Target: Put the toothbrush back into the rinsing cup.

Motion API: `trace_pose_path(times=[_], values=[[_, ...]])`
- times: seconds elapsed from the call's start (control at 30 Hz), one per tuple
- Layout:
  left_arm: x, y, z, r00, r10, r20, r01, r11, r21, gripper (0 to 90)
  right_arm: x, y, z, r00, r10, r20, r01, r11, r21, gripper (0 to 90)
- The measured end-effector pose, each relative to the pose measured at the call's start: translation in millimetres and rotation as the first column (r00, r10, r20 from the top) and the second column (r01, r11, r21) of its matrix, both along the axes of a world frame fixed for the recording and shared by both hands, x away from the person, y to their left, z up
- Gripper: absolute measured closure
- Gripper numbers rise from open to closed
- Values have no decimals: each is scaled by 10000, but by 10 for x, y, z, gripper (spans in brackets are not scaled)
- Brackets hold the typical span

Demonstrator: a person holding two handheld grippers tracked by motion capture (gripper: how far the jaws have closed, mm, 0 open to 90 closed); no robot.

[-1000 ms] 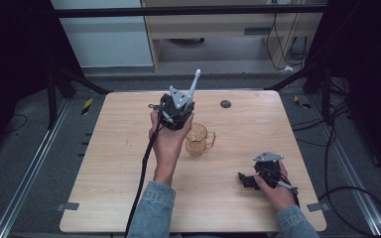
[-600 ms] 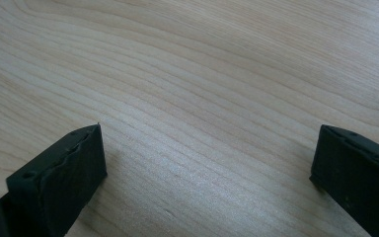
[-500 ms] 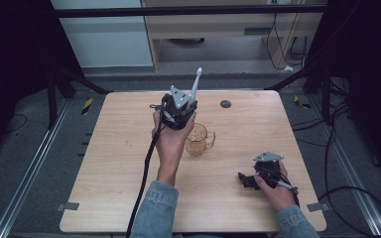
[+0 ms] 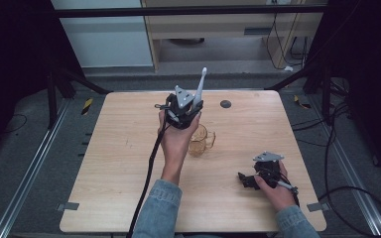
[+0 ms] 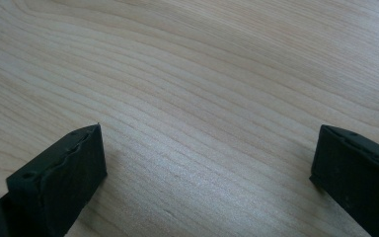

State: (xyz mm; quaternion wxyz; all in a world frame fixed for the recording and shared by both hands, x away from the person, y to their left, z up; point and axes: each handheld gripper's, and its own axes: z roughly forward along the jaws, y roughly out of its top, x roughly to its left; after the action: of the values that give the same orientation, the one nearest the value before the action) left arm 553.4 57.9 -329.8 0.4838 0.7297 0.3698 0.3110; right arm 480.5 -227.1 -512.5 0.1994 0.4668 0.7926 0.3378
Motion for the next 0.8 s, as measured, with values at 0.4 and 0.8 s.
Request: trace_pose_path(times=[0.4,0.8], values=[[145,-51,-137,9994,-38,-334,36,10000,-57,666,3,-2,0,10000,26,13,-26,10000,-5,3],[180,-56,-265,9989,-52,-473,46,9999,-122,666,4,-2,-1,10000,36,26,-36,10000,-9,3]])
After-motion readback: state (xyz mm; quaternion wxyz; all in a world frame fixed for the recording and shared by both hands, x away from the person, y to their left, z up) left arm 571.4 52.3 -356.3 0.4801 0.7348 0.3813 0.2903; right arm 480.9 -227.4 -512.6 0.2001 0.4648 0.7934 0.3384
